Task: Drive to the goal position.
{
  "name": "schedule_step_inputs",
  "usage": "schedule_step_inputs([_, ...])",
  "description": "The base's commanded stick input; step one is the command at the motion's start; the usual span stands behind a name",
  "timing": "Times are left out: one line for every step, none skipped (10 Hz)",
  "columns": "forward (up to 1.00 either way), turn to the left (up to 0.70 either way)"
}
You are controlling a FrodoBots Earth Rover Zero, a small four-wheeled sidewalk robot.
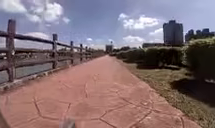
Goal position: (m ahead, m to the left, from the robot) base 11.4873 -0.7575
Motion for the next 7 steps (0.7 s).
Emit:
schedule_step_inputs([0.70,0.00])
schedule_step_inputs([0.70,0.00])
schedule_step_inputs([0.70,0.00])
schedule_step_inputs([0.70,0.00])
schedule_step_inputs([0.70,0.00])
schedule_step_inputs([0.70,0.00])
schedule_step_inputs([0.70,0.00])
